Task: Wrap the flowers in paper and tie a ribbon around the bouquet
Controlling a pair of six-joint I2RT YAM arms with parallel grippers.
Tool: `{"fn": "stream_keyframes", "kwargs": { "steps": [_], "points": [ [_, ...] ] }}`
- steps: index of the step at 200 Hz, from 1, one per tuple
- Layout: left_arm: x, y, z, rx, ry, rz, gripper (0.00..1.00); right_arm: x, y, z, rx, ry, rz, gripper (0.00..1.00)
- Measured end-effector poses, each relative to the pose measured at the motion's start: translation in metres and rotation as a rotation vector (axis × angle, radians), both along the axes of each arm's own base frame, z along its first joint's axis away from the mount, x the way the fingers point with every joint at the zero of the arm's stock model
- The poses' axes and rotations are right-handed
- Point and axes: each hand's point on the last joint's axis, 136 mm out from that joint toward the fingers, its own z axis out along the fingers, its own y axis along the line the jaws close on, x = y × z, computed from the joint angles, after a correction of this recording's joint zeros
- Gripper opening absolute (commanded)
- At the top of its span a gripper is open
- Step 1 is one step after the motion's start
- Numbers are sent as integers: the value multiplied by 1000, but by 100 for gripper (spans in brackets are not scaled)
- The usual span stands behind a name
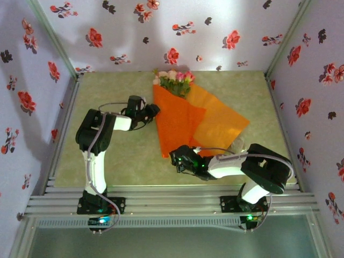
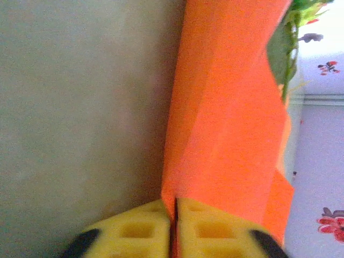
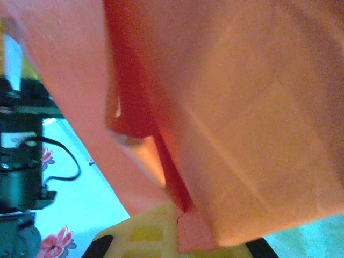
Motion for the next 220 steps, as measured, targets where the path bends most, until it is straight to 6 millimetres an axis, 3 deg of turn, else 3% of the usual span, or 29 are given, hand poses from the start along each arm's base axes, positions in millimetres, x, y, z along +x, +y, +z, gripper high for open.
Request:
{"fn": "stream_keyframes", "kwargs": {
  "steps": [16,28,62,72,85,105,124,158,171,193,207,220],
  "points": [
    [13,3,1,4,-15,24,18,-1,0,-1,1,5,6,0],
    [18,6,-3,10,-15,34,0,-2,1,-1,3,7,10,0],
    [23,9,-11,8,6,48,0,0,3,2,19,0,9,0],
    [24,8,-11,9,10,45,26,1,3,3,22,-1,7,0],
    [29,5,-3,-4,1,43,30,0,3,3,24,4,12,0],
    [48,5,5,-5,-34,65,24,-4,3,0,23,17,27,0],
    [58,9,1,-3,-34,85,0,-6,2,-2,23,24,34,0],
    [64,11,-8,6,-16,88,0,-2,4,2,42,16,30,0],
    [66,10,-7,9,-15,87,26,0,3,2,45,15,25,0],
    [77,6,7,-6,-46,91,30,-3,2,0,44,28,36,0],
    [87,8,12,-7,-64,105,24,-5,2,-2,44,37,45,0],
    [94,9,10,-5,-66,113,0,-6,1,-3,44,41,48,0]
  ]
}}
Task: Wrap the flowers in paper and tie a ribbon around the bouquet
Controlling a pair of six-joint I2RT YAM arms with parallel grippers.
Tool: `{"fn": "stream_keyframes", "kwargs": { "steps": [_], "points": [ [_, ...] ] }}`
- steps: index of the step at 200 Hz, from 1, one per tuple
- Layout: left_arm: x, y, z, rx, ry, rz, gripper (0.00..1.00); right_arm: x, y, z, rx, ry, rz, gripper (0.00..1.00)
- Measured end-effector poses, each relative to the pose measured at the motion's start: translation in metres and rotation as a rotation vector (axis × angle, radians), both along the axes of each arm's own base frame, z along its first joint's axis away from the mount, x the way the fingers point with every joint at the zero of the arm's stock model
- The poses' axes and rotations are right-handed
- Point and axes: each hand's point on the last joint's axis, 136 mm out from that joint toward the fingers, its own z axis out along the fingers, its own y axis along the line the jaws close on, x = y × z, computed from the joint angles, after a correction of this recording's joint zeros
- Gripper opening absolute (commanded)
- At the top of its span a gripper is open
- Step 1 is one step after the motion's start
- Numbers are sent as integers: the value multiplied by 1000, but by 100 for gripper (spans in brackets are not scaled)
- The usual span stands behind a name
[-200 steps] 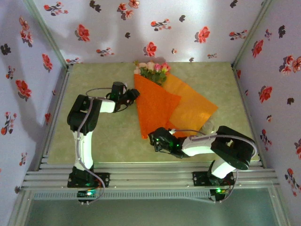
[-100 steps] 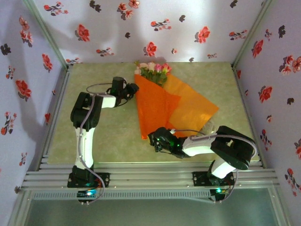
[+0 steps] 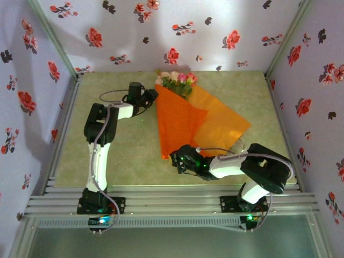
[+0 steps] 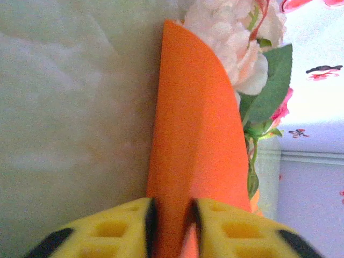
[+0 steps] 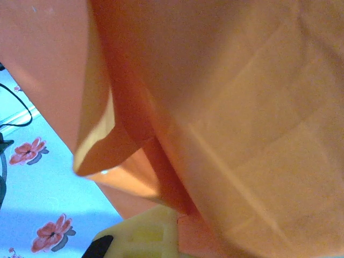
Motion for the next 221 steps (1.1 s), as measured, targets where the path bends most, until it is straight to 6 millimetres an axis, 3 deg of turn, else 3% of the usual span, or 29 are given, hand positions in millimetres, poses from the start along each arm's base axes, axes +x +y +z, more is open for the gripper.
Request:
{"fn": "stream_keyframes", "kwargs": {
  "steps": [33,46,68,83,97,128,141,159,179,194,221],
  "points": [
    [4,1,-18,18,38,3,0,2,-1,0,3,5,-3,0],
    [6,1,-17,22,39,0,25,3,-2,0,3,5,-6,0],
    [15,-3,-3,11,10,-4,31,3,-2,-1,4,10,-2,0],
    [21,-3,1,10,-2,1,26,1,-2,-2,4,15,3,0],
    [23,-4,-3,16,1,0,0,0,-2,-2,5,18,7,0],
    [24,-3,-16,20,28,3,0,0,-2,-2,5,20,8,0],
    [26,-4,-15,22,28,2,28,1,-3,-2,5,20,6,0],
    [32,-8,-3,8,2,-2,33,1,-3,-3,5,23,7,0],
    [37,-7,2,9,-6,4,23,0,-4,-4,4,26,10,0],
    [39,-8,-2,10,1,5,0,-1,-4,-4,4,28,12,0],
    [40,-6,-15,28,23,0,0,-1,-4,-4,4,29,12,0]
  ]
}}
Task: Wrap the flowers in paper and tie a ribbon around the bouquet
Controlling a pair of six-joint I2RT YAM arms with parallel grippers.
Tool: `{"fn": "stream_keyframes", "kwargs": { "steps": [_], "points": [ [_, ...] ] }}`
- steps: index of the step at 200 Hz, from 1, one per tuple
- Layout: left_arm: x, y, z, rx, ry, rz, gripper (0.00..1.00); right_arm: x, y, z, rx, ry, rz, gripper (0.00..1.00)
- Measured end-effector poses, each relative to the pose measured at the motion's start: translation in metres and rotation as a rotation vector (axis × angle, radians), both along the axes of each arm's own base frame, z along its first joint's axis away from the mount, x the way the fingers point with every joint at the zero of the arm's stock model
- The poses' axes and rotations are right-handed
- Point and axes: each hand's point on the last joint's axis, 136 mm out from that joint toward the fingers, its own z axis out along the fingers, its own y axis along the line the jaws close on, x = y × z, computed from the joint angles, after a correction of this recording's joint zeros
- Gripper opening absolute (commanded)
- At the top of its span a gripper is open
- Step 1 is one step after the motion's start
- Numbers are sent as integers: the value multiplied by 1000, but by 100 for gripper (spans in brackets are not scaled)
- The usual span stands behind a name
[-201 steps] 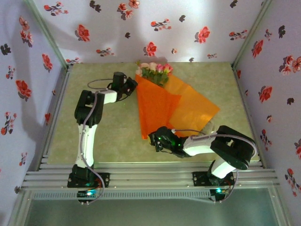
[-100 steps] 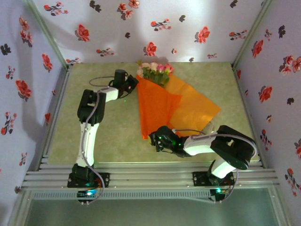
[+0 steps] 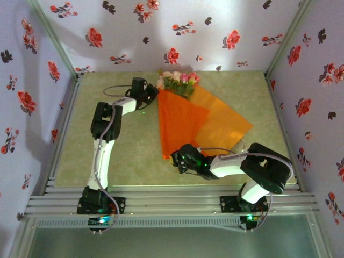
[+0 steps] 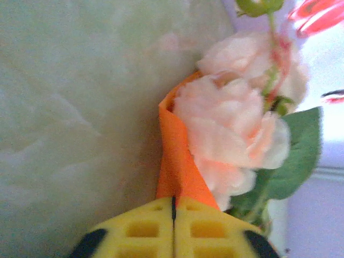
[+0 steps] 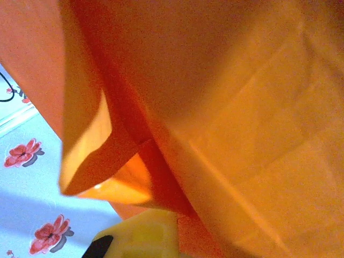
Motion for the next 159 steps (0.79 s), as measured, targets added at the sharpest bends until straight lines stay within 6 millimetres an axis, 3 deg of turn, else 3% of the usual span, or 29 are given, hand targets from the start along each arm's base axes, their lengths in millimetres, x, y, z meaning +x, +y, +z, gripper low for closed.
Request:
{"fn": "stream_keyframes", "kwargs": {
  "steps": [16,33,45,62,85,112,138,159],
  "points": [
    [0,3,-2,7,7,6,1,0,0,0,0,1,1,0],
    [1,5,1,4,5,3,37,-1,0,0,2,4,6,0],
    [0,5,12,-1,-8,1,46,-2,1,-1,5,11,12,0],
    [-8,19,20,29,15,25,51,-4,3,-5,0,25,25,0],
    [-30,50,22,84,87,79,50,-3,7,-8,-2,42,36,0],
    [-77,72,40,129,181,101,34,-2,14,-5,-6,64,50,0],
    [-139,46,65,154,249,9,21,0,16,-3,-17,85,53,0],
    [-213,9,67,182,334,-134,18,-1,15,-5,-36,108,58,0]
  ]
}}
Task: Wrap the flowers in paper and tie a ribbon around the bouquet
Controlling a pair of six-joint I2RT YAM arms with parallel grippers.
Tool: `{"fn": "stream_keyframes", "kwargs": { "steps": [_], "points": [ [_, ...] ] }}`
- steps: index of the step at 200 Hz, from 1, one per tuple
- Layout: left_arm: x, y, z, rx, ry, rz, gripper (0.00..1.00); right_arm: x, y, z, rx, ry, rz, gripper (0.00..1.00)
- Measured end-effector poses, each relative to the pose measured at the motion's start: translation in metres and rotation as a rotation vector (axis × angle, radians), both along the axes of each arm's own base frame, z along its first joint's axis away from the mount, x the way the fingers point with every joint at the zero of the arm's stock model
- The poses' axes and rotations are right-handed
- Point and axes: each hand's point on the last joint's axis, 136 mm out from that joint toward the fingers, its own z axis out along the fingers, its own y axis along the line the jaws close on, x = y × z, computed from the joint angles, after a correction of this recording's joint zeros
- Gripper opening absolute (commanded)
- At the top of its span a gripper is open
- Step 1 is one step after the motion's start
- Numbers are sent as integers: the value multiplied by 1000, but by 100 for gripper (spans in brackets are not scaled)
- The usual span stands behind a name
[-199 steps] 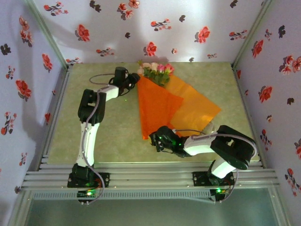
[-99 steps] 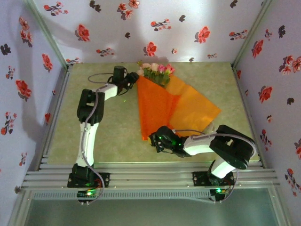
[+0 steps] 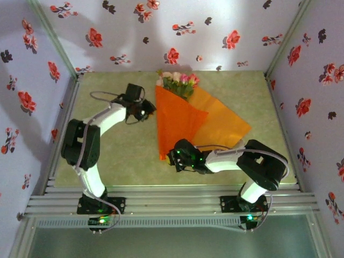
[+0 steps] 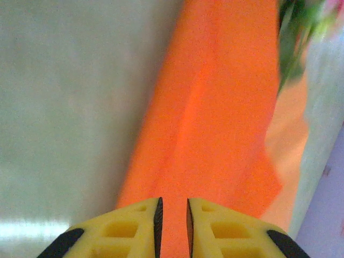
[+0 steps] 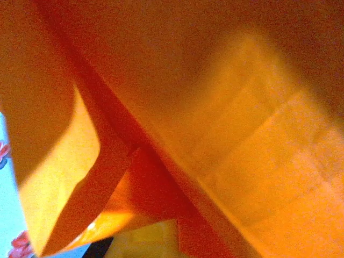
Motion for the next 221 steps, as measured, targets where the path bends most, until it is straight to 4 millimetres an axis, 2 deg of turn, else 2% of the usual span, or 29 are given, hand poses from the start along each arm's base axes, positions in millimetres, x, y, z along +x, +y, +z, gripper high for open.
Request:
{"fn": "stream_keyframes", "kwargs": {
  "steps": [17,31,48,61,95,113,118,129,136,144,153,163,174,196,221],
  "points": [
    [-61,-18,-15,4,111,-92,18,-1,0,-1,-15,15,4,0],
    [-98,-15,-35,23,210,-118,25,-2,-1,-2,-23,21,6,0],
    [-127,-9,-50,62,311,-122,42,-2,-1,-2,-29,26,7,0],
    [-140,-7,-53,77,346,-124,48,-3,-1,-2,-33,29,7,0],
    [-163,-4,-41,52,341,-117,48,-2,1,0,-36,33,9,0],
    [-169,-9,-47,32,348,-120,43,-2,2,1,-33,33,10,0],
    [-172,-11,-50,31,358,-120,41,-2,2,2,-31,33,12,8],
    [-175,-15,-57,33,373,-125,37,-2,3,3,-30,35,13,32],
    [-177,-18,-62,35,383,-128,33,-2,4,3,-30,40,17,45],
    [-179,-19,-67,42,393,-131,29,-2,4,4,-36,49,20,53],
    [-177,-20,-71,52,388,-132,27,-7,0,1,-63,74,33,58],
    [-175,-17,-74,78,385,-129,25,-10,-6,0,-100,92,39,61],
    [-175,-13,-78,110,381,-129,24,-9,-15,8,-134,92,48,63],
    [-176,-5,-78,157,379,-129,27,2,-42,44,-169,27,49,63],
    [-173,-1,-68,214,363,-151,27,27,-95,86,-242,-120,37,62]
  ]
}}
